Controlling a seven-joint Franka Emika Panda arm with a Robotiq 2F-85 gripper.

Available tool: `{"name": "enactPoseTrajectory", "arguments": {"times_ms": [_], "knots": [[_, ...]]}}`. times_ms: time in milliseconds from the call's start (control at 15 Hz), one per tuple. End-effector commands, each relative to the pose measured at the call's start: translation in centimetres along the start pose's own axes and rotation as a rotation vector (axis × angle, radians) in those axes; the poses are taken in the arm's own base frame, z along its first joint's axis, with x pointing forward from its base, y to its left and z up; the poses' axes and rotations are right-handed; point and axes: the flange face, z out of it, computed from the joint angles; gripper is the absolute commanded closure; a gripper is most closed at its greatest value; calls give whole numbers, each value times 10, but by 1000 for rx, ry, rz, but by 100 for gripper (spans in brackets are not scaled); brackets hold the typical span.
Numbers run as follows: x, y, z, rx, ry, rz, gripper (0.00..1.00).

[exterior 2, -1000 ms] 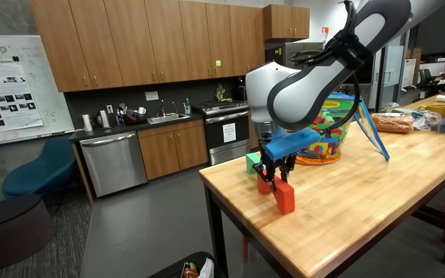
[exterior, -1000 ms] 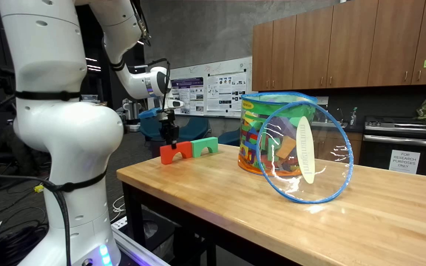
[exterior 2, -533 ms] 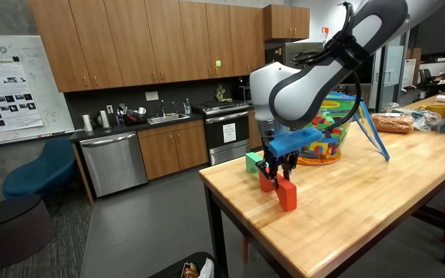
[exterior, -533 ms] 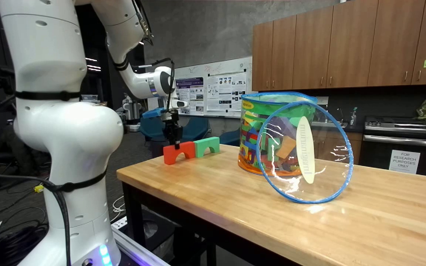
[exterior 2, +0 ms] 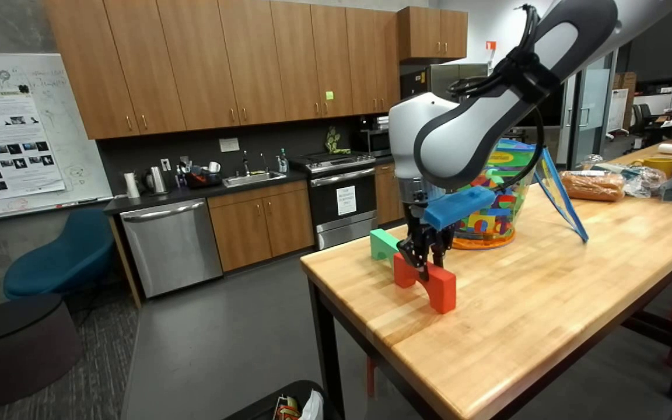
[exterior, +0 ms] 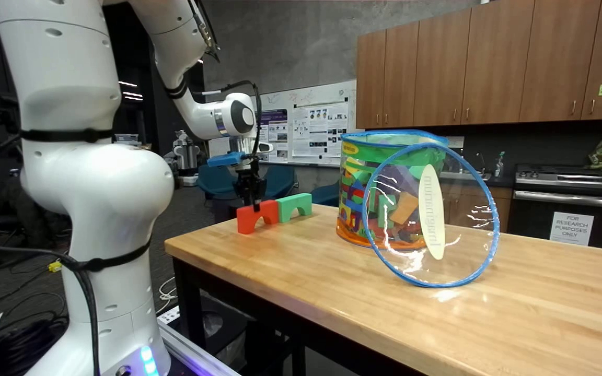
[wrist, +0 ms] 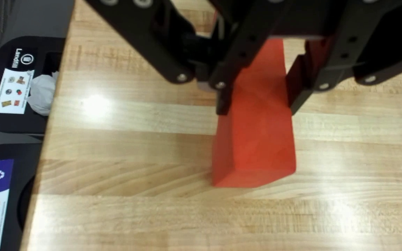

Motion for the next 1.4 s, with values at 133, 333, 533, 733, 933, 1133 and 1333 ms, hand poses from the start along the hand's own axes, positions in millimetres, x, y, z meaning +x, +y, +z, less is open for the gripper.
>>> {"name": "enactPoseTrajectory", "arguments": {"times_ms": [133, 333, 533, 733, 933, 1133, 1333], "knots": [[-7, 31, 13, 1, -22, -62, 85], [-7, 43, 14, 4, -22, -72, 85], [-8, 52, 16, 6, -22, -76, 85], [-8, 59, 18, 9, -22, -82, 85], [-8, 61, 21, 14, -22, -94, 65], [-10, 61, 23, 15, -26, -108, 31], [-17, 64, 30, 19, -41, -113, 13]]}}
